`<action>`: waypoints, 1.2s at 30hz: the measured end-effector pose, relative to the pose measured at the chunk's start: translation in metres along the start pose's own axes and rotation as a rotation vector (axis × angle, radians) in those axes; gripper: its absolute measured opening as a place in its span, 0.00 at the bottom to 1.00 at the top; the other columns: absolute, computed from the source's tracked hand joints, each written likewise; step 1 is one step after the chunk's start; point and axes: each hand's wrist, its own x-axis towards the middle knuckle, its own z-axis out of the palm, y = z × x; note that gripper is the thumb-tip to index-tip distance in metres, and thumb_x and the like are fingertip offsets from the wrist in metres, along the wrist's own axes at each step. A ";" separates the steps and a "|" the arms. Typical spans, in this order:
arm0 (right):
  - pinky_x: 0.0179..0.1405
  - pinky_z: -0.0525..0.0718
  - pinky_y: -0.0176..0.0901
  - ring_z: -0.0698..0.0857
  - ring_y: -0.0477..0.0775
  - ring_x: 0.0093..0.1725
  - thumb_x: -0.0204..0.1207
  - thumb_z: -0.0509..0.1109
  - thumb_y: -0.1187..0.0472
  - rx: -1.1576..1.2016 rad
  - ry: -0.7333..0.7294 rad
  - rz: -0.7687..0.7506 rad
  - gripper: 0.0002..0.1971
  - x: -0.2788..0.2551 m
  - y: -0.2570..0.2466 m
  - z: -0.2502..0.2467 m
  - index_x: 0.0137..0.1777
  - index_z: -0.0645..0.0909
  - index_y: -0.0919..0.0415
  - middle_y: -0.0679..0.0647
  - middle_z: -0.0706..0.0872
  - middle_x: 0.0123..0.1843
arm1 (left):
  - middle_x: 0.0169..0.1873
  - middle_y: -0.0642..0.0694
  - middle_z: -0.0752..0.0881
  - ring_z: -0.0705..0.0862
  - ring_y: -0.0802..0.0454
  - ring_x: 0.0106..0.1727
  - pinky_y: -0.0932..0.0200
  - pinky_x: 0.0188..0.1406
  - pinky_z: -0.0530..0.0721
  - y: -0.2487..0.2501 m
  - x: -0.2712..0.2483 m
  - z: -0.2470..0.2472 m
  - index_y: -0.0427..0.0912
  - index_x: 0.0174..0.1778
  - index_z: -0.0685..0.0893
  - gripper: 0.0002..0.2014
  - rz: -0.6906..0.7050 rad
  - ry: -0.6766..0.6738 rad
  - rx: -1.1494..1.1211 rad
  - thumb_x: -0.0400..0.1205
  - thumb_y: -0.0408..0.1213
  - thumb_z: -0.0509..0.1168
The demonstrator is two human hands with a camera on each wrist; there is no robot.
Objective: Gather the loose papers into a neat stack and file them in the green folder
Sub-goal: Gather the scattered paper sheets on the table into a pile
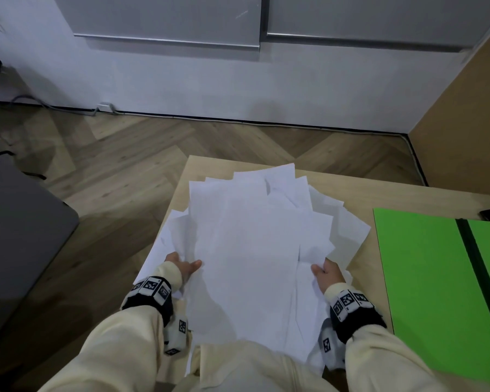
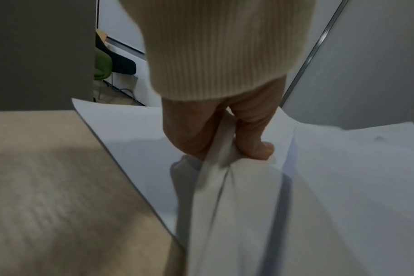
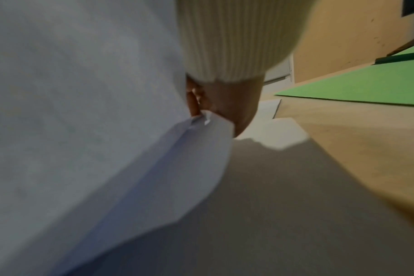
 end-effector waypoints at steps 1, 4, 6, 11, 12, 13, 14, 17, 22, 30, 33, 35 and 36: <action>0.71 0.71 0.51 0.77 0.64 0.70 0.82 0.60 0.63 0.021 0.006 -0.020 0.18 0.004 -0.002 0.000 0.68 0.73 0.73 0.65 0.80 0.66 | 0.62 0.34 0.82 0.82 0.30 0.61 0.41 0.56 0.82 0.002 0.002 0.002 0.37 0.71 0.68 0.46 0.012 0.014 -0.033 0.62 0.55 0.78; 0.68 0.71 0.47 0.78 0.65 0.69 0.82 0.61 0.60 0.100 0.058 -0.047 0.16 0.006 -0.013 -0.004 0.61 0.76 0.74 0.60 0.80 0.56 | 0.64 0.33 0.82 0.81 0.31 0.64 0.42 0.66 0.78 0.008 -0.004 0.003 0.34 0.69 0.75 0.40 0.015 0.119 -0.156 0.70 0.62 0.69; 0.69 0.71 0.49 0.78 0.67 0.69 0.83 0.59 0.58 0.132 0.106 -0.058 0.19 0.008 -0.015 -0.010 0.62 0.76 0.76 0.65 0.82 0.60 | 0.69 0.34 0.78 0.77 0.32 0.69 0.44 0.70 0.72 0.007 -0.007 0.002 0.34 0.73 0.73 0.42 -0.008 0.171 -0.196 0.74 0.66 0.61; 0.69 0.71 0.48 0.78 0.65 0.69 0.83 0.57 0.54 0.059 0.024 -0.024 0.22 0.007 -0.015 -0.008 0.64 0.76 0.74 0.68 0.81 0.66 | 0.63 0.32 0.83 0.80 0.34 0.65 0.48 0.68 0.73 0.000 -0.010 0.017 0.28 0.66 0.79 0.23 0.138 0.208 -0.225 0.83 0.43 0.62; 0.68 0.72 0.46 0.78 0.64 0.69 0.83 0.59 0.54 0.038 -0.009 -0.043 0.22 0.005 -0.017 -0.004 0.66 0.76 0.73 0.67 0.81 0.68 | 0.55 0.34 0.85 0.82 0.37 0.59 0.50 0.62 0.75 0.001 -0.011 0.022 0.29 0.60 0.82 0.17 0.191 0.191 -0.224 0.83 0.39 0.62; 0.67 0.72 0.44 0.79 0.62 0.69 0.82 0.61 0.55 0.035 -0.045 -0.068 0.21 0.002 -0.020 0.001 0.67 0.76 0.70 0.65 0.81 0.68 | 0.45 0.37 0.84 0.81 0.41 0.51 0.53 0.55 0.75 0.004 -0.013 0.026 0.32 0.51 0.84 0.11 0.242 0.167 -0.215 0.82 0.36 0.62; 0.64 0.72 0.42 0.80 0.60 0.68 0.80 0.63 0.55 0.049 -0.074 -0.095 0.20 -0.001 -0.023 0.005 0.67 0.76 0.67 0.62 0.82 0.66 | 0.37 0.37 0.80 0.71 0.50 0.47 0.55 0.50 0.73 0.008 -0.015 0.030 0.35 0.43 0.83 0.08 0.283 0.152 -0.210 0.82 0.36 0.63; 0.59 0.72 0.38 0.81 0.57 0.65 0.77 0.69 0.60 0.062 -0.133 -0.145 0.18 -0.004 -0.030 0.006 0.65 0.78 0.65 0.59 0.84 0.62 | 0.34 0.31 0.77 0.78 0.39 0.40 0.53 0.46 0.75 0.023 -0.020 0.026 0.34 0.40 0.79 0.16 0.272 0.148 -0.232 0.82 0.45 0.63; 0.58 0.70 0.36 0.80 0.52 0.62 0.80 0.65 0.62 0.178 -0.073 -0.181 0.17 -0.011 -0.038 0.003 0.65 0.78 0.70 0.58 0.83 0.59 | 0.63 0.40 0.81 0.82 0.35 0.62 0.46 0.62 0.78 0.020 -0.018 0.022 0.36 0.72 0.73 0.44 0.077 -0.029 -0.160 0.65 0.60 0.75; 0.68 0.70 0.56 0.69 0.62 0.73 0.74 0.68 0.52 -0.486 0.104 -0.061 0.26 0.004 -0.015 -0.018 0.72 0.68 0.49 0.52 0.64 0.76 | 0.66 0.35 0.82 0.82 0.35 0.65 0.47 0.64 0.79 0.005 -0.018 0.032 0.33 0.71 0.72 0.33 0.053 0.019 -0.023 0.72 0.38 0.75; 0.64 0.74 0.54 0.76 0.60 0.67 0.67 0.74 0.51 -0.639 0.043 -0.077 0.30 0.003 0.000 -0.029 0.69 0.68 0.47 0.53 0.69 0.69 | 0.67 0.36 0.80 0.80 0.36 0.68 0.48 0.67 0.77 0.003 -0.018 0.030 0.33 0.73 0.71 0.33 0.054 0.011 0.003 0.74 0.38 0.74; 0.60 0.73 0.50 0.78 0.58 0.64 0.66 0.74 0.50 -0.728 0.033 -0.091 0.19 0.002 0.000 -0.033 0.55 0.73 0.46 0.51 0.77 0.59 | 0.66 0.33 0.81 0.81 0.34 0.66 0.45 0.69 0.77 0.003 -0.017 0.031 0.31 0.71 0.73 0.30 0.078 0.013 -0.026 0.74 0.35 0.74; 0.58 0.72 0.49 0.77 0.58 0.63 0.66 0.74 0.49 -0.779 0.016 -0.078 0.13 -0.001 -0.003 -0.036 0.45 0.74 0.46 0.51 0.80 0.54 | 0.65 0.31 0.82 0.81 0.33 0.65 0.44 0.69 0.77 0.001 -0.016 0.032 0.30 0.70 0.75 0.29 0.090 0.023 -0.051 0.74 0.33 0.73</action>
